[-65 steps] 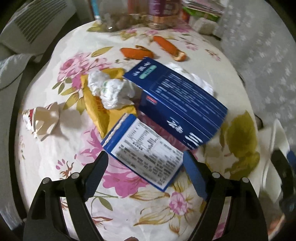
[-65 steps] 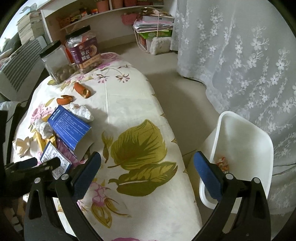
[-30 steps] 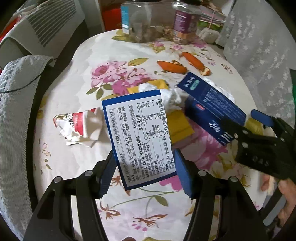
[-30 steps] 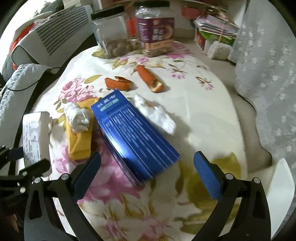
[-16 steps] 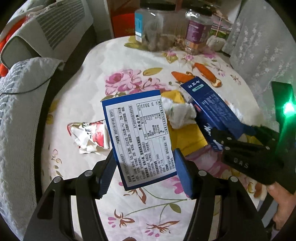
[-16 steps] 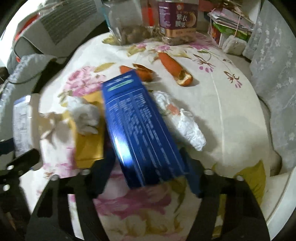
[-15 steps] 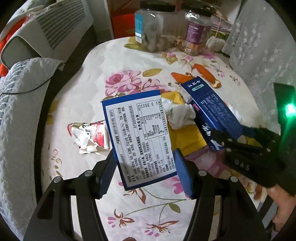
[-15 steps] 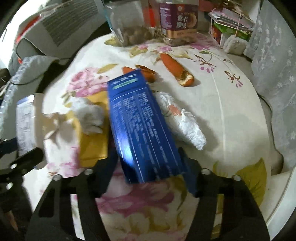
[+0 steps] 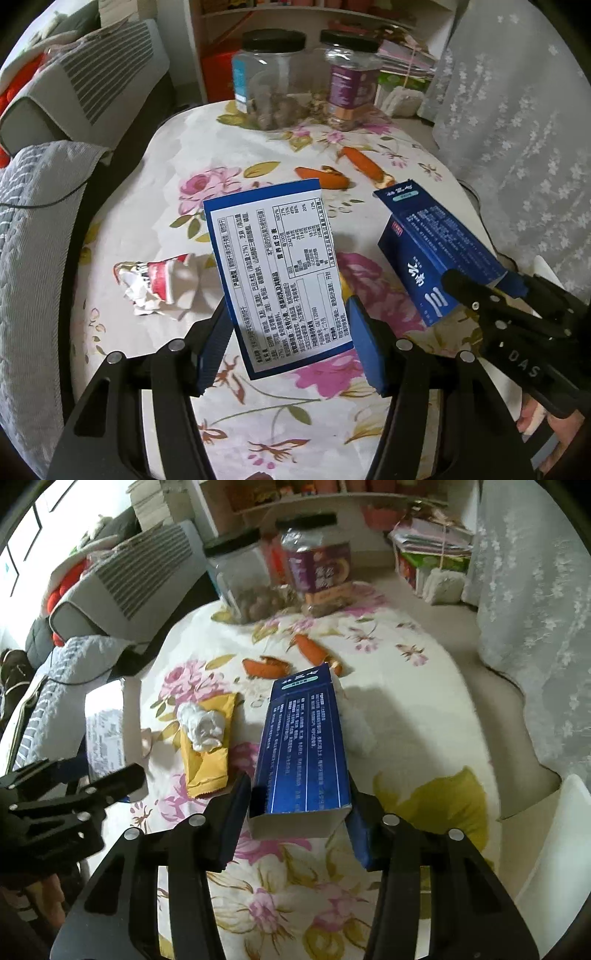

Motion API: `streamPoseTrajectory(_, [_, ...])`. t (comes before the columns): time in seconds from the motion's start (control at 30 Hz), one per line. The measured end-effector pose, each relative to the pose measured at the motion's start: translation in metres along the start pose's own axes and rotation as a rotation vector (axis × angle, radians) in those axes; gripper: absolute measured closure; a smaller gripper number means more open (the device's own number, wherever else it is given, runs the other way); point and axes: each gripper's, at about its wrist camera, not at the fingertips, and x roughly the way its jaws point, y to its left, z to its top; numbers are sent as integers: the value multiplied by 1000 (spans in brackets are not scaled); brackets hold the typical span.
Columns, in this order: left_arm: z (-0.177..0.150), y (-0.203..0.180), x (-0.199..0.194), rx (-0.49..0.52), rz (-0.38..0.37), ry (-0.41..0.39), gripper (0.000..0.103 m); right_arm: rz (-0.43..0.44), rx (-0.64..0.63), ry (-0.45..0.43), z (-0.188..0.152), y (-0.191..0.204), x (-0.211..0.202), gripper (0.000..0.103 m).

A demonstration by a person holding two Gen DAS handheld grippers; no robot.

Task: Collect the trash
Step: 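Grasp the dark blue box with the right gripper while the left lifts the label box, then drop the blue box into the bin with the right gripper while the left follows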

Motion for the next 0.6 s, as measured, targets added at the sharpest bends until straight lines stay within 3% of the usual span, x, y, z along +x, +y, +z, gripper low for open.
streamPoseTrajectory(0.27, [2, -22, -7, 35, -10, -25, 42, -27, 19, -28, -9, -19, -27, 57])
streamPoseTrajectory(0.33, [3, -27, -9, 43, -13, -35, 42, -47, 26, -54, -10, -25, -35, 68])
streamPoseTrajectory(0.43, [3, -35, -9, 51, -20, -38, 42, -55, 52, -84, -11, -36, -45, 69])
streamPoseTrajectory(0.6, [2, -49, -7, 70, -37, -35, 42, -49, 91, -43, -16, -53, -43, 66])
